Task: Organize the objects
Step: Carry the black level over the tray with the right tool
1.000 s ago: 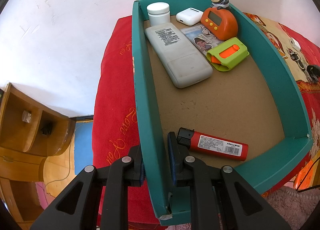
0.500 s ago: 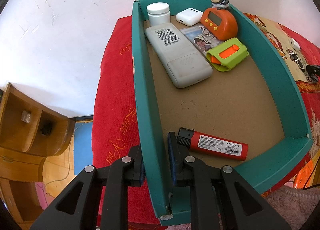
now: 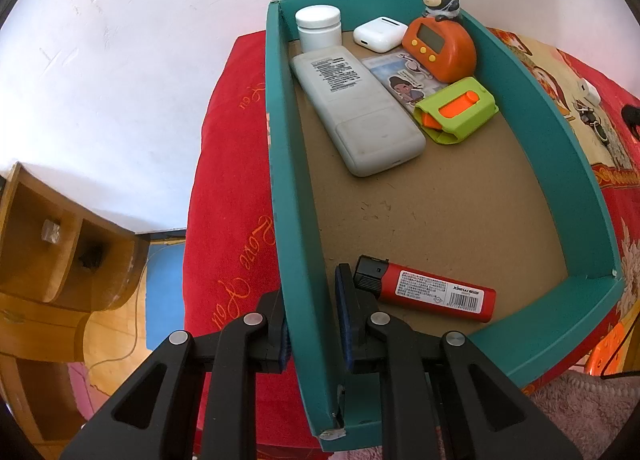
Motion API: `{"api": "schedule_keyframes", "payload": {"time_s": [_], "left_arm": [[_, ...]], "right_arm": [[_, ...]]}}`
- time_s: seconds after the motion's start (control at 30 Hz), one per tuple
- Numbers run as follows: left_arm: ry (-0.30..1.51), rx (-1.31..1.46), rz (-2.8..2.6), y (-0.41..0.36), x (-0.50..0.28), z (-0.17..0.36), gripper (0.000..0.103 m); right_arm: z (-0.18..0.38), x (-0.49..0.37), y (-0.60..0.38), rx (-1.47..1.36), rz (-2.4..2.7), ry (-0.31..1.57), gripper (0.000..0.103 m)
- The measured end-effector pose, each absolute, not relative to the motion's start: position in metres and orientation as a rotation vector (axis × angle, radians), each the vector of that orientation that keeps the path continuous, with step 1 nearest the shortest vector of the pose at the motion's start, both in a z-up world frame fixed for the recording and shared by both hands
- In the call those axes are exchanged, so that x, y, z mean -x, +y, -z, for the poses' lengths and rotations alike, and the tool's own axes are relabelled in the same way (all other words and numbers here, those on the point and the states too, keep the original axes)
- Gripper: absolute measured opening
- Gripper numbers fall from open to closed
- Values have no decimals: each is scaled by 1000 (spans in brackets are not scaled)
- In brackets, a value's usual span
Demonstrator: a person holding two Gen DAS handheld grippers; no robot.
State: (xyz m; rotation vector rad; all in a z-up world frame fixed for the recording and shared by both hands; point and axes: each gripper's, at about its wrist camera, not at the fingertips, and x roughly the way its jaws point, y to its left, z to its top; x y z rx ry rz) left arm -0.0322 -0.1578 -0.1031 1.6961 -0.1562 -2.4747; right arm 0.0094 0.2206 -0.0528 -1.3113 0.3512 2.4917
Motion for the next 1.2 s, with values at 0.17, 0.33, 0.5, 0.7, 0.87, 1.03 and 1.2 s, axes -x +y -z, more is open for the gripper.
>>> {"api": "schedule_keyframes", "payload": {"time_s": [0.17, 0.33, 0.5, 0.7, 0.87, 1.03, 1.2], "left_arm": [[-152, -1694, 2474, -155, 34, 102, 18], [-151, -1694, 2474, -157, 34, 102, 18], [-153, -1694, 2475, -159, 33, 101, 18], [-154, -1693, 2480, -164, 27, 99, 18], [-149, -1694, 2487, -164, 27, 99, 18], [-142, -1695, 2493, -162, 27, 99, 18], [-135, -1698, 2503, -168, 24, 97, 18]], "right_arm": [[31, 5, 180, 1306, -2625, 334, 62], [18, 22, 125, 1357, -2778, 294, 62], [18, 39, 64, 1451, -2918, 220, 62], [30, 54, 0, 1571, -3016, 56, 62], [42, 61, -33, 1679, -3054, -56, 62], [61, 69, -50, 1768, -3024, -127, 62], [74, 76, -53, 1825, -2997, -149, 62]]}}
